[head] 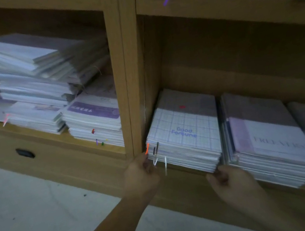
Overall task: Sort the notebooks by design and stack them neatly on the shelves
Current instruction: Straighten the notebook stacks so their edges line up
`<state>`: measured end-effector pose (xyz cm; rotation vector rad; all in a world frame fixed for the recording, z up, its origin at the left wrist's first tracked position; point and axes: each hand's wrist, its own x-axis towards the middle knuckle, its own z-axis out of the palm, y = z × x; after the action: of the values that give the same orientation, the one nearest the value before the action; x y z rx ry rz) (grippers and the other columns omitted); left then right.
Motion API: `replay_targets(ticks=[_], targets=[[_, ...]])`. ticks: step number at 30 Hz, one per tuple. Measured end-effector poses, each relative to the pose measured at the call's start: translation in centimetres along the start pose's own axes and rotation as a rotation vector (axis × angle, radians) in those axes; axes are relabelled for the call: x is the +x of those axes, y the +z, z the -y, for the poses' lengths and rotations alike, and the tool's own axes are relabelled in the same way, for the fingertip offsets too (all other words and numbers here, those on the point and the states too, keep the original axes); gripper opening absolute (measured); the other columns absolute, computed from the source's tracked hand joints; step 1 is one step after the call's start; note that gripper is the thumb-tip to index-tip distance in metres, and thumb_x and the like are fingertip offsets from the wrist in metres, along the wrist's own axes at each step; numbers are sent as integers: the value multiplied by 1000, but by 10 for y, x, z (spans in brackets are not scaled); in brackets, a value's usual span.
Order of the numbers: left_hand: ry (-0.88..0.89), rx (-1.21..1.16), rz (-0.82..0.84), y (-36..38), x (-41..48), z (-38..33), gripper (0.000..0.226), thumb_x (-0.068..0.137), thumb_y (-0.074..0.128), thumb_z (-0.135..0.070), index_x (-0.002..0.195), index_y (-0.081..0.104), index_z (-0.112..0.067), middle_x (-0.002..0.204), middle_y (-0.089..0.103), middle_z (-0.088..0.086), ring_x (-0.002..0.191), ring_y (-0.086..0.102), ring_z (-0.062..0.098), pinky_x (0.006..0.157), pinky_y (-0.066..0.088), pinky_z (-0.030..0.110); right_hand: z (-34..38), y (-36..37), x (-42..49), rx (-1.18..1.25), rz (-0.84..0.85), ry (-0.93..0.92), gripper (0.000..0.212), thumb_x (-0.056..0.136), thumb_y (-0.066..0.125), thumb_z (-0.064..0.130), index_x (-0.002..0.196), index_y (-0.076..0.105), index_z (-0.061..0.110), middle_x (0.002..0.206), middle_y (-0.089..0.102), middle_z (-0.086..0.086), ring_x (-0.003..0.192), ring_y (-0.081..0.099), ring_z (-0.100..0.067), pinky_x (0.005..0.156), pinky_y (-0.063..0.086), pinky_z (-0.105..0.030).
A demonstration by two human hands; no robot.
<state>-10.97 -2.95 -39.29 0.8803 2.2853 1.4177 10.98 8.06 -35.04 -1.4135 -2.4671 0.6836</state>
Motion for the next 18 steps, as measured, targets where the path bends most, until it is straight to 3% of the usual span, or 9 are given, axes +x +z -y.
replay_targets(ticks=[5,8,11,14,16,18], targets=[[14,-34,9,-1,-4,-3,30,86,54,-8,98,69,-31,85,66,-7,80,61,3,66,42,7,-3,5,-2,167,36,105,29,87,68,39,77,50,17,63,58,4,58,57,-3,60,44,-19],[-22,-111,78,-6,-9,-9,39,87,53,5,107,64,-26,90,64,-7,82,59,4,69,43,3,2,12,-2,227,74,148,28,82,69,41,89,48,24,75,61,3,72,61,-11,71,47,-31],[4,-92,101,-7,-10,-8,41,89,55,1,115,66,-29,96,65,-6,89,62,5,69,43,2,4,12,-3,237,100,171,31,85,74,39,98,53,21,87,67,-1,78,62,-12,66,41,-23],[-4,-53,129,-12,-7,-5,37,91,57,-5,114,68,-31,99,65,-7,86,60,0,65,40,0,1,5,0,207,175,188,41,83,75,49,111,53,31,94,69,7,90,64,-10,75,42,-24],[17,-51,118,-16,-5,-10,30,92,58,-8,101,68,-35,92,66,-9,82,62,3,63,42,3,2,-3,3,184,161,159,29,83,77,44,96,59,25,74,69,9,82,64,-10,72,42,-23],[74,-82,66,-20,-3,-17,36,90,56,-6,92,66,-40,86,68,-10,83,63,0,64,44,7,11,-13,5,175,86,123,32,86,74,37,73,56,14,55,63,8,69,63,-10,62,40,-22]])
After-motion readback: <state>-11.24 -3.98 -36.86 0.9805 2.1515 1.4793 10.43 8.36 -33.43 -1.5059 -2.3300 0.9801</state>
